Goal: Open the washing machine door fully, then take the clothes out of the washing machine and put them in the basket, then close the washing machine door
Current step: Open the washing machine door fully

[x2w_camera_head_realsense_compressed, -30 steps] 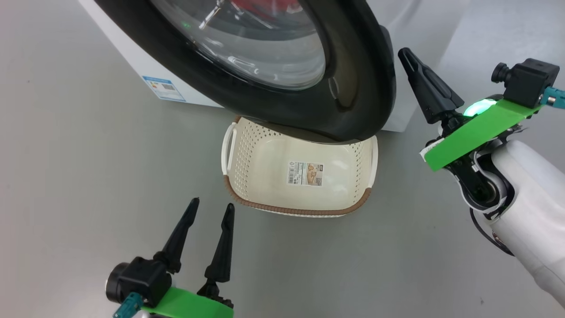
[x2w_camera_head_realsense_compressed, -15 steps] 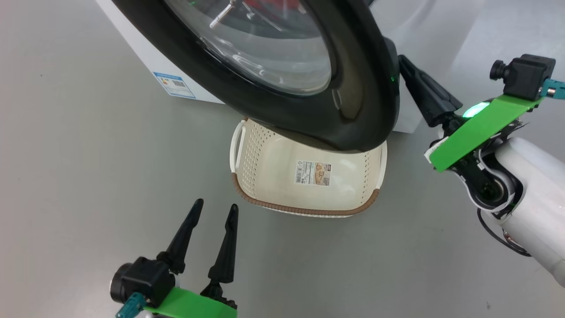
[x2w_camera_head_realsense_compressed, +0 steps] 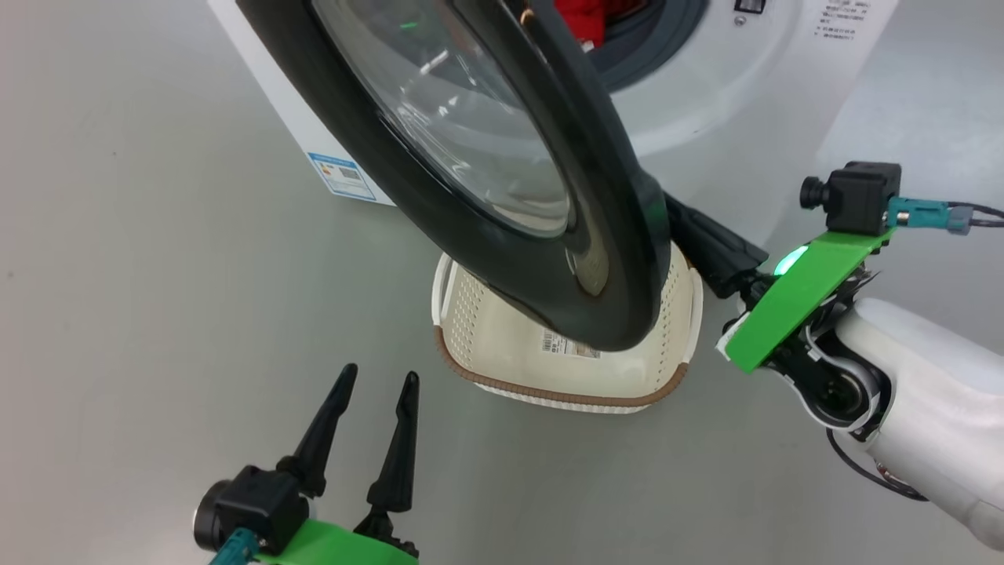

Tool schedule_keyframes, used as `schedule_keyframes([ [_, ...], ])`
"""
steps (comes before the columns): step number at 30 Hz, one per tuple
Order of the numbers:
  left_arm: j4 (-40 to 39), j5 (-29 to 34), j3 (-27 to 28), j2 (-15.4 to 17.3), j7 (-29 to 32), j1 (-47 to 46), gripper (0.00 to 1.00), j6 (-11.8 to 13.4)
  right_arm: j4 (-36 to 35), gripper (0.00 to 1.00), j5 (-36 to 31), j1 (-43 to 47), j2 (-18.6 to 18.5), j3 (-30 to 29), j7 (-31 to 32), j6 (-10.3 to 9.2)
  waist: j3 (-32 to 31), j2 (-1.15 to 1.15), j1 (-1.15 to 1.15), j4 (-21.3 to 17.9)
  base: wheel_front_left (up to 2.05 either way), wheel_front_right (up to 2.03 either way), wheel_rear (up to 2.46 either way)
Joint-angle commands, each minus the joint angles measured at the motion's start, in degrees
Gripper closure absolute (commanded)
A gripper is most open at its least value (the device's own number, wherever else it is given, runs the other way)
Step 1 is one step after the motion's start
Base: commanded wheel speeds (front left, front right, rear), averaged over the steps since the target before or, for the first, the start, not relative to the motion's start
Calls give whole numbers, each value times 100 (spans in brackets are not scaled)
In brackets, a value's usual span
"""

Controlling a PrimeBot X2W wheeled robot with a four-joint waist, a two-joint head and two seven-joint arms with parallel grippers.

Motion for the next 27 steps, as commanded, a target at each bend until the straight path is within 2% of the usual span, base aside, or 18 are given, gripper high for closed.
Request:
schedule_keyframes([
  [1,-102,-15,225,52,-70,76,0,45,-183,100,67,225,119,107,-26,40,-127,0,0,123,0,0,0],
  [27,87,81,322,52,-70,550,0,89,-419,100,280,607,559,917,-35,40,-746,0,0,1109,0,0,0],
])
